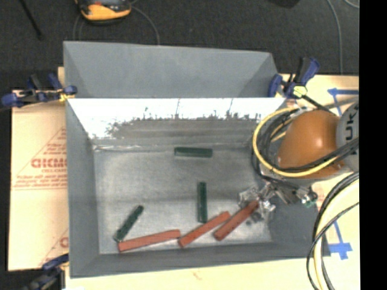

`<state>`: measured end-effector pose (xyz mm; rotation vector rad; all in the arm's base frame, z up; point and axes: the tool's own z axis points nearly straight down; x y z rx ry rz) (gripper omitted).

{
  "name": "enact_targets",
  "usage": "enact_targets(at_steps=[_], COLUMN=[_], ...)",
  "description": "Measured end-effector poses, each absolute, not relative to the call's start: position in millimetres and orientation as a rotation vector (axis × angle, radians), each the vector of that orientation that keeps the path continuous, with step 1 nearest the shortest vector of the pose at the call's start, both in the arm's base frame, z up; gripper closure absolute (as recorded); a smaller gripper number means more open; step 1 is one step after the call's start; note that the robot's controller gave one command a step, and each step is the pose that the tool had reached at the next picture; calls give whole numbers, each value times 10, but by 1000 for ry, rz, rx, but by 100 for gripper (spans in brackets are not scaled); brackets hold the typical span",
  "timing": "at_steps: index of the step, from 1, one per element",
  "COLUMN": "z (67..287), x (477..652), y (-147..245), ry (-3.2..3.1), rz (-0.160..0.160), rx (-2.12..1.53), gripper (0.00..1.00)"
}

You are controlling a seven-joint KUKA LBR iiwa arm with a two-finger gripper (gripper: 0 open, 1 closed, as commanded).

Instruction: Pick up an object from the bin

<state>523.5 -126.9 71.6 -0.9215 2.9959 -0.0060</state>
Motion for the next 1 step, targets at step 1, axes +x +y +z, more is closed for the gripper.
enact_targets(at_steps=[1], z=[2432], x=[4956], y=[-942], ry=[2929], rz=[-4], rx=[-1120], gripper=[100])
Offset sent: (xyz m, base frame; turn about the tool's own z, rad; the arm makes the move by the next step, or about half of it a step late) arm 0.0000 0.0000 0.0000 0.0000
